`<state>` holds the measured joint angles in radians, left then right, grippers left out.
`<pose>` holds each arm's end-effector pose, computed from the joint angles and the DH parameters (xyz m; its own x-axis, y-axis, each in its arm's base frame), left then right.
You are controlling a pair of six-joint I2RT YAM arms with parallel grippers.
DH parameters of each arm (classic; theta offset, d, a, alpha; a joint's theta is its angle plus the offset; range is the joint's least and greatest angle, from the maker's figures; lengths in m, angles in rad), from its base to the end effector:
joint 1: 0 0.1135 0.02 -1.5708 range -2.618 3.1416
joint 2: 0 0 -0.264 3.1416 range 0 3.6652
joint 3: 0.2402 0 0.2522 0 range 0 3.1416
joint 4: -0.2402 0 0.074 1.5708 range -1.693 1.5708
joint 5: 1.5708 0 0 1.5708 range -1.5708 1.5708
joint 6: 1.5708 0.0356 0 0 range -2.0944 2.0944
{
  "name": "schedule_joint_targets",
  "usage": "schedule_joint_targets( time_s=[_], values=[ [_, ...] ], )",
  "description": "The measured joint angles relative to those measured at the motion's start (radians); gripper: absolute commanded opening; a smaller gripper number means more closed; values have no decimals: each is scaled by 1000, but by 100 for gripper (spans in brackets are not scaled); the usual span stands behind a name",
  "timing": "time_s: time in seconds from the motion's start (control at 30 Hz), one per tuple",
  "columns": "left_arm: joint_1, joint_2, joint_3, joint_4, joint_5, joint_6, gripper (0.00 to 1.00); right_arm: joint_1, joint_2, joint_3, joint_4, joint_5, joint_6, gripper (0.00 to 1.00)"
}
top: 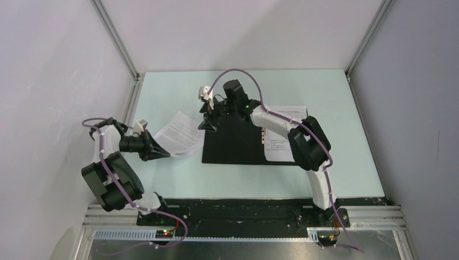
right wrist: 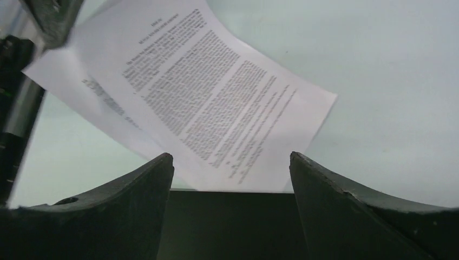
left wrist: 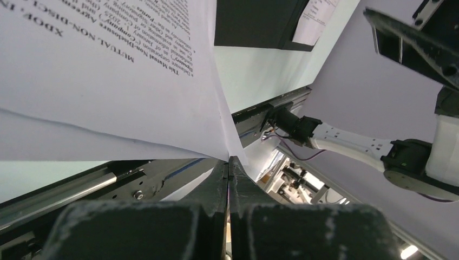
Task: Put the files into the folder
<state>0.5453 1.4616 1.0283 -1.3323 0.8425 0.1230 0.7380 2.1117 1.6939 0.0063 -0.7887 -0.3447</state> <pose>0.2017 0.0913 0.2317 -0.8900 -0.4444 0.1023 -0.3623 0.5528 -0.7504 0.3492 0.3517 0.2556 0.0443 -0.2816 -0.9585 -0.9990 -0.0119 -0.0426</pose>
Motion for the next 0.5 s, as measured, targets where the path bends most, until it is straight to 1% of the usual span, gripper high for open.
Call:
schedule_joint_targets(
  time_s=[0.13,0.3,0.5],
  values=[
    [-38,-36,0,-7,-2,0,0,13,0,-34,57,4,-120,79],
    [-44,-40,0,-13,-2,0,0,50,0,-84,73,-29,-244,79],
    [-44,-40,0,-13,-1,0,0,105,0,-127,73,-98,-307,78]
  ],
)
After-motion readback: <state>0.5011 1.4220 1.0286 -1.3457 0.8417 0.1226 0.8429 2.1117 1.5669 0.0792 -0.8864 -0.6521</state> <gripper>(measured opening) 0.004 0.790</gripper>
